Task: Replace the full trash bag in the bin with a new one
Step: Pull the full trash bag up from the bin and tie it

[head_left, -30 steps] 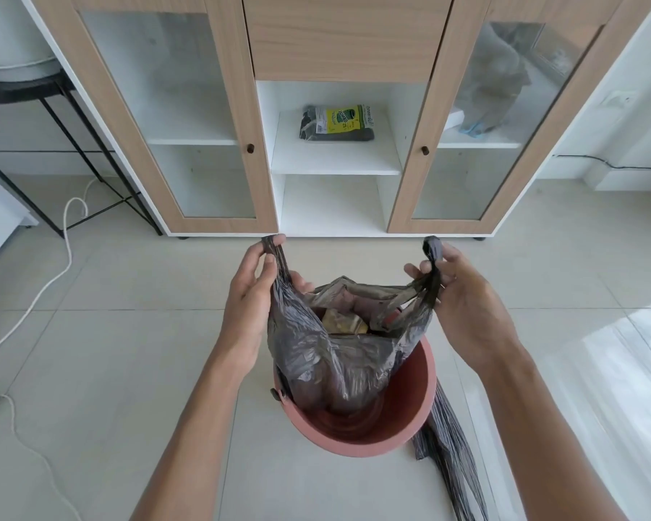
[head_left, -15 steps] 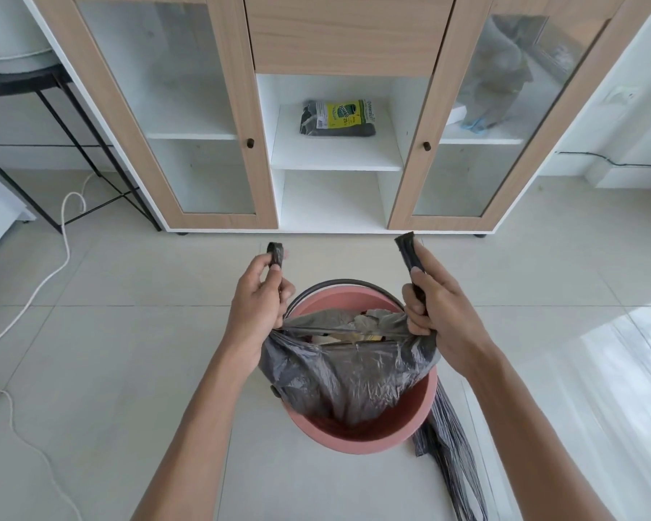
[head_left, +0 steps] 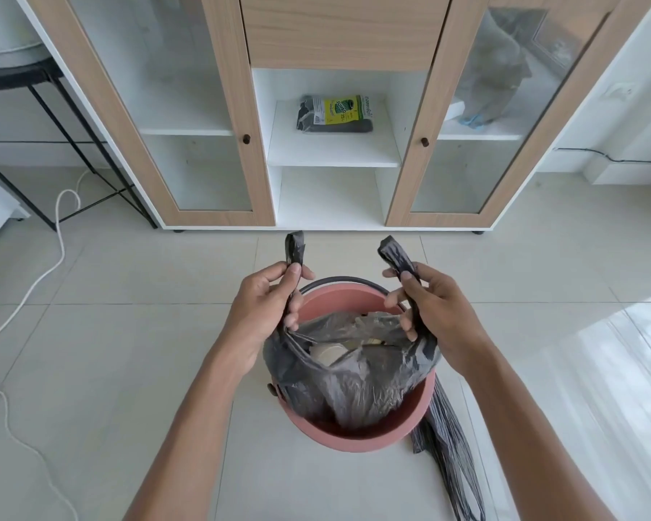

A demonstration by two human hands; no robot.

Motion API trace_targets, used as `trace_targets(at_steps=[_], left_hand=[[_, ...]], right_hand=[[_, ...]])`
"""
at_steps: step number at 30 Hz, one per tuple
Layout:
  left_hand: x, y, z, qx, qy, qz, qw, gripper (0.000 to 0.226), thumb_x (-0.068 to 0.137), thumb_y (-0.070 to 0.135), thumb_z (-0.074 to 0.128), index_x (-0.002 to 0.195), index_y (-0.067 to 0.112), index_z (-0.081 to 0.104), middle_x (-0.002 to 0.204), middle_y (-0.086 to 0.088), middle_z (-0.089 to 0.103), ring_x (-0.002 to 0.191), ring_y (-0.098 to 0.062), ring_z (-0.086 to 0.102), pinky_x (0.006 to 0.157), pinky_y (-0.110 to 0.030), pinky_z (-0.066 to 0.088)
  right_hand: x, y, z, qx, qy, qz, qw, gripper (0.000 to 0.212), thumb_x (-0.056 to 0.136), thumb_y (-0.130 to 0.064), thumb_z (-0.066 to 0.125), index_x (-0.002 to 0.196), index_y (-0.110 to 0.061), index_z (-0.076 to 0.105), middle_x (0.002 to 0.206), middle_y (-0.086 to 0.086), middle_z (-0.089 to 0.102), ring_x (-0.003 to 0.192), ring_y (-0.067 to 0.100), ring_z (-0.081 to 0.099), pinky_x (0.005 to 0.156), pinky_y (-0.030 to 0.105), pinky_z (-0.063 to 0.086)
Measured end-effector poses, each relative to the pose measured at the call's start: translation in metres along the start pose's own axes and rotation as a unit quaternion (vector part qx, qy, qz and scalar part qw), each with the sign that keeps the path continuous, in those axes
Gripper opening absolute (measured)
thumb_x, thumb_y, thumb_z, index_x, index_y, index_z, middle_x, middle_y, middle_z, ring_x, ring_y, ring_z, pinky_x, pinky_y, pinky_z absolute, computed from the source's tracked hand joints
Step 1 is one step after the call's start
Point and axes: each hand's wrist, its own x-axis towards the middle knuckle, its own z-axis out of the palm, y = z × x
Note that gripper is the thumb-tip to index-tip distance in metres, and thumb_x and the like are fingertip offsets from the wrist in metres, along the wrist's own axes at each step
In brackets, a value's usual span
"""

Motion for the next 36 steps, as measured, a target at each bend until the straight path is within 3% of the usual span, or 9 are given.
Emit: trace_targets(at_steps=[3,6,11,13,16,20,30,33,36], left_hand=[[0.000,-0.002,0.005,0.013,-0.011,-0.008,1.000,0.033,0.103,0.037,0.046,0.084,0.020,0.066,0.055,0.007,0.025,0.047,-0.010,0.020,0.045,-0.023,0.023],[0.003,-0.003,0.009,0.020,-0.028,-0.033,0.999,0.033,0.107,0.026,0.039,0.093,0.017,0.067,0.053,0.010,0.027,0.047,-0.008,0.019,0.043,-0.019,0.018],[-0.001,0.001,0.008,0.001,-0.081,-0.017,0.997,0.024,0.106,0.010,0.038,0.113,0.003,0.060,0.078,-0.002,0.071,0.060,-0.012,0.046,0.060,-0.026,0.037],[-0.003,0.001,0.007,0.011,-0.086,-0.006,0.996,0.020,0.105,0.012,0.042,0.110,-0.003,0.053,0.097,-0.008,0.077,0.072,-0.017,0.061,0.073,-0.032,0.046],[-0.005,0.002,0.009,0.038,-0.083,-0.018,0.996,0.018,0.100,0.022,0.054,0.101,0.004,0.058,0.094,-0.006,0.078,0.076,-0.024,0.073,0.086,-0.035,0.051],[-0.004,-0.001,0.013,0.016,-0.048,-0.014,0.999,0.017,0.096,0.028,0.062,0.091,0.021,0.076,0.058,-0.002,0.056,0.049,-0.014,0.046,0.064,-0.024,0.046],[-0.005,0.000,0.025,0.016,-0.082,-0.025,0.996,0.020,0.099,0.022,0.057,0.095,0.007,0.069,0.048,0.014,0.049,0.048,-0.006,0.033,0.050,-0.018,0.030],[-0.006,0.000,0.029,0.016,-0.086,-0.032,0.996,0.021,0.100,0.021,0.056,0.096,0.005,0.069,0.047,0.015,0.050,0.047,-0.006,0.033,0.050,-0.017,0.030],[-0.008,-0.001,0.034,0.037,-0.079,-0.038,0.996,0.017,0.099,0.025,0.058,0.092,0.015,0.070,0.047,0.013,0.050,0.045,-0.006,0.036,0.049,-0.013,0.035]], right_hand=[[0.000,0.003,0.003,-0.013,0.009,0.016,1.000,0.026,0.103,-0.026,0.050,0.109,-0.011,0.071,0.053,-0.004,0.038,0.041,0.010,0.026,0.037,0.022,0.028],[0.006,0.005,0.004,-0.022,0.024,0.053,0.998,0.034,0.107,-0.026,0.040,0.111,-0.011,0.070,0.053,-0.009,0.033,0.044,0.008,0.021,0.040,0.021,0.019],[0.011,0.007,0.002,0.023,0.021,0.076,0.997,0.022,0.102,-0.005,0.031,0.100,0.012,0.045,0.063,-0.001,0.038,0.047,0.008,0.023,0.044,0.023,0.014],[0.010,0.011,0.001,0.001,0.020,0.057,0.998,0.021,0.105,-0.007,0.032,0.100,0.000,0.051,0.065,0.000,0.044,0.048,0.007,0.026,0.042,0.020,0.019],[0.011,0.013,0.001,0.034,0.017,0.043,0.998,0.026,0.106,-0.009,0.038,0.105,0.000,0.063,0.063,0.000,0.048,0.047,0.009,0.030,0.041,0.020,0.023],[0.010,0.013,0.001,0.018,0.037,0.033,0.999,0.021,0.103,-0.009,0.047,0.099,0.003,0.064,0.061,0.001,0.047,0.044,0.011,0.036,0.037,0.022,0.029],[0.006,0.007,0.016,-0.068,-0.051,0.032,0.996,0.061,0.105,-0.014,0.040,0.057,-0.039,0.068,0.063,-0.004,0.034,0.049,0.008,0.023,0.041,0.017,0.023],[0.006,0.007,0.016,-0.014,-0.053,0.064,0.996,0.055,0.102,-0.005,0.038,0.062,-0.031,0.066,0.064,-0.004,0.036,0.049,0.007,0.024,0.043,0.019,0.018],[0.008,0.009,0.016,0.044,-0.069,0.087,0.993,0.021,0.096,-0.012,0.042,0.088,-0.015,0.060,0.067,-0.003,0.038,0.053,0.010,0.023,0.044,0.023,0.017]])
